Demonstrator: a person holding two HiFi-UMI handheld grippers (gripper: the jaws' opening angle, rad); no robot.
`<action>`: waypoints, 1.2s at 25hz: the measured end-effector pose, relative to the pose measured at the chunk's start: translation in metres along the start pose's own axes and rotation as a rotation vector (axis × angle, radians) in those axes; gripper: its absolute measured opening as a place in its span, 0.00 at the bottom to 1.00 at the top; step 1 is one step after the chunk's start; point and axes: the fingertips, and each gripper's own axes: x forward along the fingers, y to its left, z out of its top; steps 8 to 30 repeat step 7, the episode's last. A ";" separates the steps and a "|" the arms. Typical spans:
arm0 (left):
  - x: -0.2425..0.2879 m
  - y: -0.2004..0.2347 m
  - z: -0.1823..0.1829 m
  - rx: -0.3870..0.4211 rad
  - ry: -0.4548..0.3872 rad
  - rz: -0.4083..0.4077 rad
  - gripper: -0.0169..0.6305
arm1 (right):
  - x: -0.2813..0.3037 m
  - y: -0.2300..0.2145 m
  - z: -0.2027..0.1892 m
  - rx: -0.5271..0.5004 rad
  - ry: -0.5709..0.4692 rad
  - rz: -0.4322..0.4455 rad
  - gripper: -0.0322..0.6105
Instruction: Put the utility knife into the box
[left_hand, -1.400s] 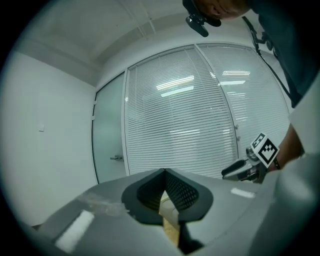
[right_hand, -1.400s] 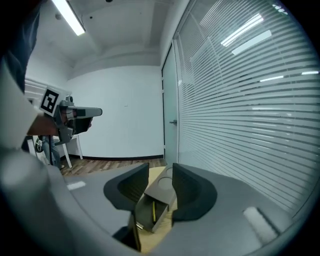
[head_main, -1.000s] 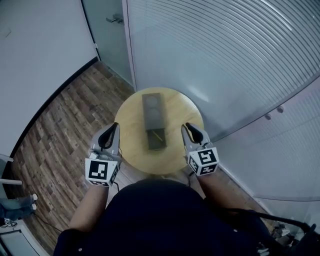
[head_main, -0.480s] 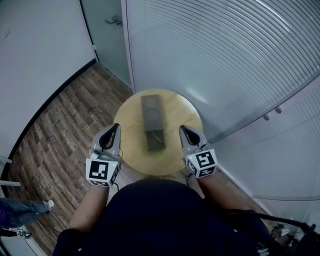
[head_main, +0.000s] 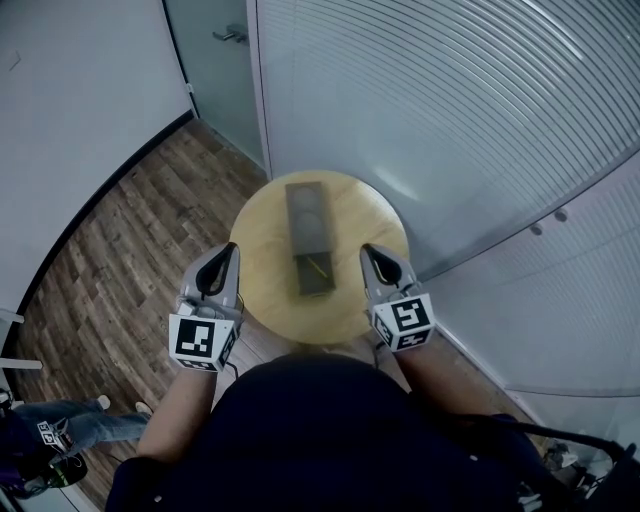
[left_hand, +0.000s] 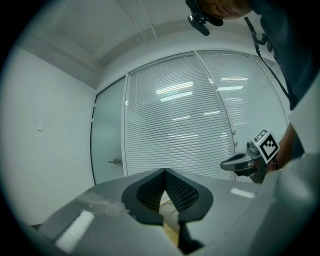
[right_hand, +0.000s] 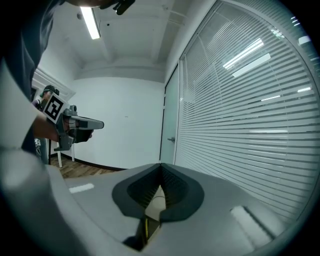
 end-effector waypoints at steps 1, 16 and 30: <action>-0.002 0.001 0.000 -0.003 0.004 0.000 0.03 | 0.000 0.002 0.001 -0.001 0.001 -0.001 0.06; -0.001 0.012 0.000 -0.004 -0.008 -0.004 0.03 | 0.005 0.006 0.005 -0.015 -0.010 -0.010 0.06; -0.001 0.012 0.000 -0.004 -0.008 -0.004 0.03 | 0.005 0.006 0.005 -0.015 -0.010 -0.010 0.06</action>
